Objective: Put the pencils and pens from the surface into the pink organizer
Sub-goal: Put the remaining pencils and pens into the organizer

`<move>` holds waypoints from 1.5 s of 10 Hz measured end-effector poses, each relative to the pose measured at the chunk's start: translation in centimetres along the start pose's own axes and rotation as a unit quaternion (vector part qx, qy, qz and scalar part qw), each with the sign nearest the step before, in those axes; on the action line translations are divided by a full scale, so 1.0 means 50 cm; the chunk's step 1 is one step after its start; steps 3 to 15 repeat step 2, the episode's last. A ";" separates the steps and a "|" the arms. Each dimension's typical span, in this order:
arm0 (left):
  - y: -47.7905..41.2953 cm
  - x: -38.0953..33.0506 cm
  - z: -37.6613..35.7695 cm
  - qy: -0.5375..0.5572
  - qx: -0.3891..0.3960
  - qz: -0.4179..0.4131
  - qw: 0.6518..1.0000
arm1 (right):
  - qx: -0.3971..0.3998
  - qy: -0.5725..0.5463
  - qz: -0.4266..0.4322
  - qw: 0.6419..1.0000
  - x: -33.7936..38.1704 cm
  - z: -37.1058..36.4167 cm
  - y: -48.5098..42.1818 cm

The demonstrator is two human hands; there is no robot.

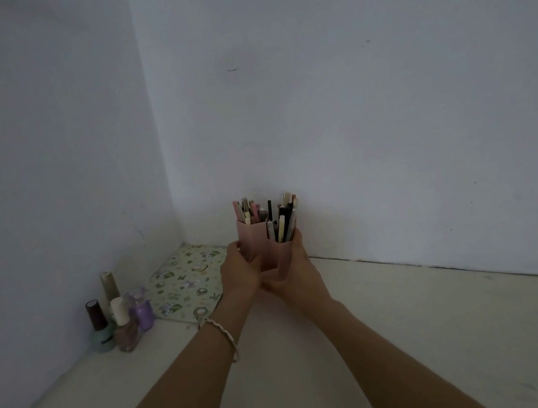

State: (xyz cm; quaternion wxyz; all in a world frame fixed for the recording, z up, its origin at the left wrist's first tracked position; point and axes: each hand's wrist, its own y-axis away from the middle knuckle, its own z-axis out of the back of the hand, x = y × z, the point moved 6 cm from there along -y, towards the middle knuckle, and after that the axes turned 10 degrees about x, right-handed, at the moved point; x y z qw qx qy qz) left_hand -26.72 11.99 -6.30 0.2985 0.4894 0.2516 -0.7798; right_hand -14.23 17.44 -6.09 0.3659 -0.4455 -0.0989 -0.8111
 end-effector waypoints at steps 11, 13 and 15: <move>0.016 -0.023 0.003 -0.047 0.009 -0.008 0.999 | 0.014 -0.016 0.024 0.999 0.007 -0.006 0.005; 0.016 -0.023 0.003 -0.047 0.009 -0.008 0.999 | 0.014 -0.016 0.024 0.999 0.007 -0.006 0.005; 0.016 -0.023 0.003 -0.047 0.009 -0.008 0.999 | 0.014 -0.016 0.024 0.999 0.007 -0.006 0.005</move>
